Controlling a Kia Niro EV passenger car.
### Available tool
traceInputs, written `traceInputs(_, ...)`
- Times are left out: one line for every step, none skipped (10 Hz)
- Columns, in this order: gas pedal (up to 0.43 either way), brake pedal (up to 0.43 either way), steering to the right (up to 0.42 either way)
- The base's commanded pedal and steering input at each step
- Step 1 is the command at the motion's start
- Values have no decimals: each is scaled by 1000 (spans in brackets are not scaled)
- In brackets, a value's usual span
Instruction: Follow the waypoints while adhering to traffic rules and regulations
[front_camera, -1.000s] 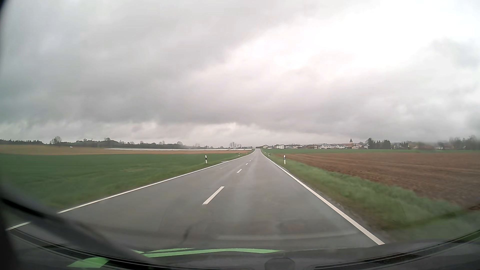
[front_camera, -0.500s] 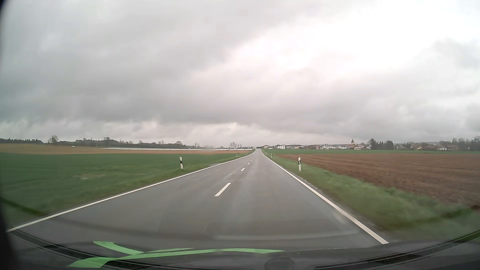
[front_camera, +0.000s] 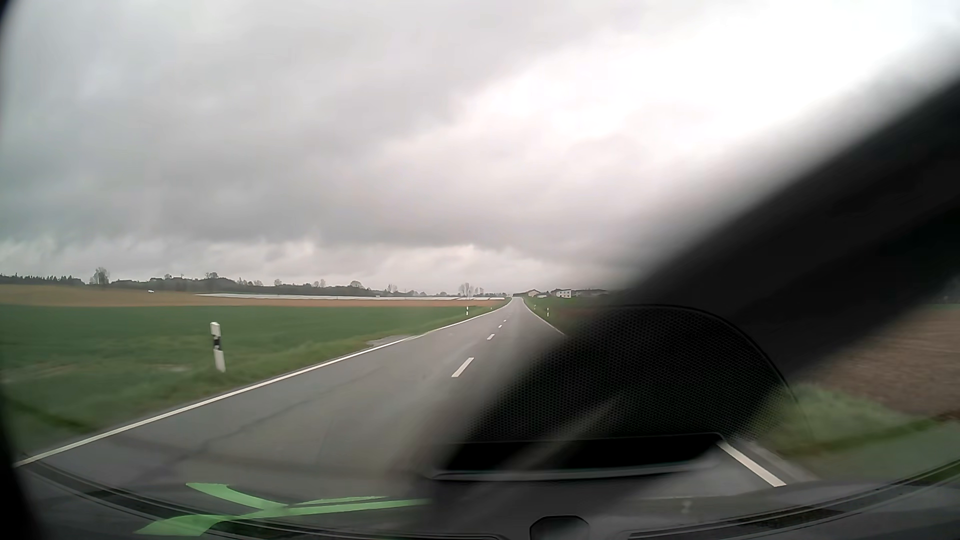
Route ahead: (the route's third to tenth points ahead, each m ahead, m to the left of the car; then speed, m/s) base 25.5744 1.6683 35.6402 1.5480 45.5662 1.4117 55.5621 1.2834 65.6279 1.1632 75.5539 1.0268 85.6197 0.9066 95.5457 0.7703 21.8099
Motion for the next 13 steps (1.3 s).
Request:
traceInputs(118,0,0)
traceInputs(118,0,1)
traceInputs(130,0,1)
traceInputs(138,0,1)
traceInputs(138,0,1)
traceInputs(150,0,1)
traceInputs(157,0,2)
traceInputs(157,0,2)
traceInputs(157,0,2)
traceInputs(157,0,1)
traceInputs(157,0,1)
traceInputs(138,0,1)
traceInputs(118,0,0)
